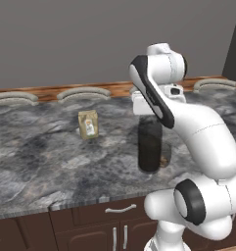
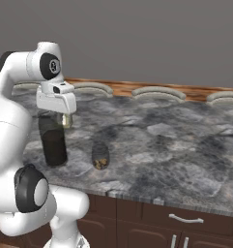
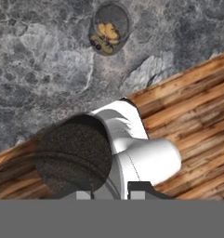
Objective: Pick the jar and jar from the dining table and place them in the open cabinet. Close the cabinet after placing the objects.
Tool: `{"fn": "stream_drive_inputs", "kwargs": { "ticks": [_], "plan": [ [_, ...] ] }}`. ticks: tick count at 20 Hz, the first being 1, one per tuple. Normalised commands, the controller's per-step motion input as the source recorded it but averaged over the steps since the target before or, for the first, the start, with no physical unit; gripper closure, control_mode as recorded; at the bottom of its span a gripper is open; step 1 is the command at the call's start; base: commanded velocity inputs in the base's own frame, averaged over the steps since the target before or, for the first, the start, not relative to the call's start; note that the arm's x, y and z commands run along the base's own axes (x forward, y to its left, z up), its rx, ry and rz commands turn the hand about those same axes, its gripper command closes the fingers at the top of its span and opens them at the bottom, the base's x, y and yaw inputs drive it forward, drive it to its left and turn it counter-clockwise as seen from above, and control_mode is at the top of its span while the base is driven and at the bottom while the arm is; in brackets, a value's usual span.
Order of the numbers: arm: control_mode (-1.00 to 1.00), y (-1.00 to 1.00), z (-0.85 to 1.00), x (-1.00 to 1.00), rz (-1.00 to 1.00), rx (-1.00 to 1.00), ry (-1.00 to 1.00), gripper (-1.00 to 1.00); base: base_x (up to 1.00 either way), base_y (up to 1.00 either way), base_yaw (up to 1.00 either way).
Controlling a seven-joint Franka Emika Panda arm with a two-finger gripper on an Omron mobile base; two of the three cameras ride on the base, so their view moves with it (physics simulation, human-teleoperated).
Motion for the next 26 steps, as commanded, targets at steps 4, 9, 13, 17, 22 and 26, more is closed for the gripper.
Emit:
{"fn": "stream_drive_inputs", "kwargs": {
  "ticks": [4, 9, 13, 17, 22, 26],
  "plan": [
    [-1.00, 0.00, 0.15, -0.05, -0.03, -0.02, 0.01, 1.00, 0.00, 0.00, 0.00],
    [-1.00, 0.00, 0.08, -0.08, -0.05, 0.00, 0.00, 1.00, 0.00, 0.00, 0.00],
    [-1.00, 0.00, 0.00, 0.00, -0.01, 0.00, 0.00, 1.00, 0.00, 0.00, 0.00],
    [-1.00, 0.00, 0.00, 0.00, 0.00, 0.00, 0.00, 1.00, 0.00, 0.00, 0.00],
    [-1.00, 0.00, 0.00, 0.00, 0.00, 0.00, 0.00, 1.00, 0.00, 0.00, 0.00],
    [-1.00, 0.00, 0.00, 0.00, 0.00, 0.00, 0.00, 1.00, 0.00, 0.00, 0.00]
  ]
}}
